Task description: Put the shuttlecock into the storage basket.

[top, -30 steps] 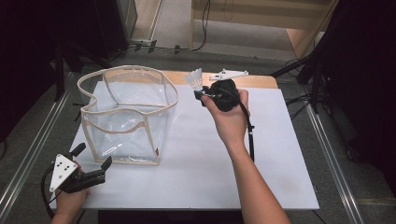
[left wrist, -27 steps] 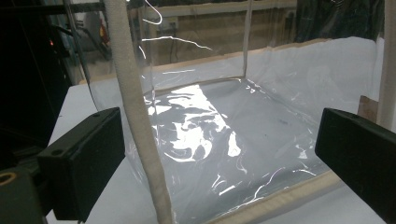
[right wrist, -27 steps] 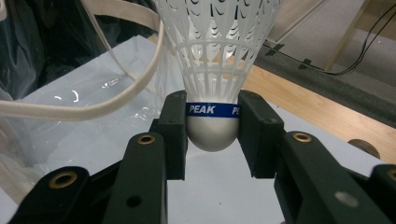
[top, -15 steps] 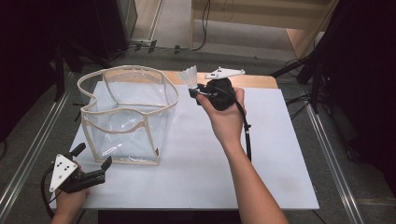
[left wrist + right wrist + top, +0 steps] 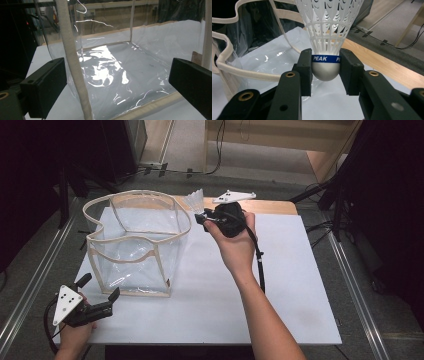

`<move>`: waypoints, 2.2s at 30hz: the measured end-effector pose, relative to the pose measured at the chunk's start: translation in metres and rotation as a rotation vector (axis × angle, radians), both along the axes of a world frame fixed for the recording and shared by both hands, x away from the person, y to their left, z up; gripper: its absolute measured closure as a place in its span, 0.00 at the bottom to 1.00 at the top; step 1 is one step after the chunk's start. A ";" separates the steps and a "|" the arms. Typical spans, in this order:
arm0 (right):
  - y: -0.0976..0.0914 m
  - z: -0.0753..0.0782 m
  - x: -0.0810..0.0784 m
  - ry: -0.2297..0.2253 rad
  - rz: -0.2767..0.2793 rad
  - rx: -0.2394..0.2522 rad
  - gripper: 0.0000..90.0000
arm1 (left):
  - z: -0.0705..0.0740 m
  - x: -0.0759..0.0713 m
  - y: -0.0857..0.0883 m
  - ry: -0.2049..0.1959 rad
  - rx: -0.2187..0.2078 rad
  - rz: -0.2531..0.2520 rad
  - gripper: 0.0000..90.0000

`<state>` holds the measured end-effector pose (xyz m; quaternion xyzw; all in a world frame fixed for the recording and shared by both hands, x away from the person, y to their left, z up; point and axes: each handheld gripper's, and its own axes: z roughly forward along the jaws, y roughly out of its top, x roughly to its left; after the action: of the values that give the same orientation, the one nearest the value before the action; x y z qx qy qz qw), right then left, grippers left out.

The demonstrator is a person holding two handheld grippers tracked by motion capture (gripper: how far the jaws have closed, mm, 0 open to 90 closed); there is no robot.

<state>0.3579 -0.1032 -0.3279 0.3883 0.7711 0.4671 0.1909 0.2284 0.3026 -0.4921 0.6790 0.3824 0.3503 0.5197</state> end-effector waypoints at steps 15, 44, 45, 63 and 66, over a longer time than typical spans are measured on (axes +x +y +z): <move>0.016 0.002 0.000 -0.009 0.038 0.001 0.69 | 0.000 0.000 0.000 0.001 -0.001 -0.001 0.03; 0.043 0.001 -0.004 -0.006 0.100 0.001 0.69 | 0.000 0.000 0.000 0.001 0.001 -0.001 0.03; 0.043 0.001 -0.004 -0.004 0.103 -0.001 0.69 | 0.000 0.000 0.000 0.001 0.000 -0.001 0.03; 0.045 -0.003 -0.009 0.012 0.157 0.007 0.16 | 0.000 0.000 0.000 0.002 -0.002 -0.001 0.03; 0.039 -0.002 -0.013 0.000 0.167 0.012 0.09 | 0.000 0.000 0.000 0.002 -0.003 -0.001 0.03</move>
<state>0.3449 -0.0643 -0.3299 0.3237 0.7981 0.4860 0.1487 0.2284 0.3025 -0.4921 0.6787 0.3831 0.3491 0.5203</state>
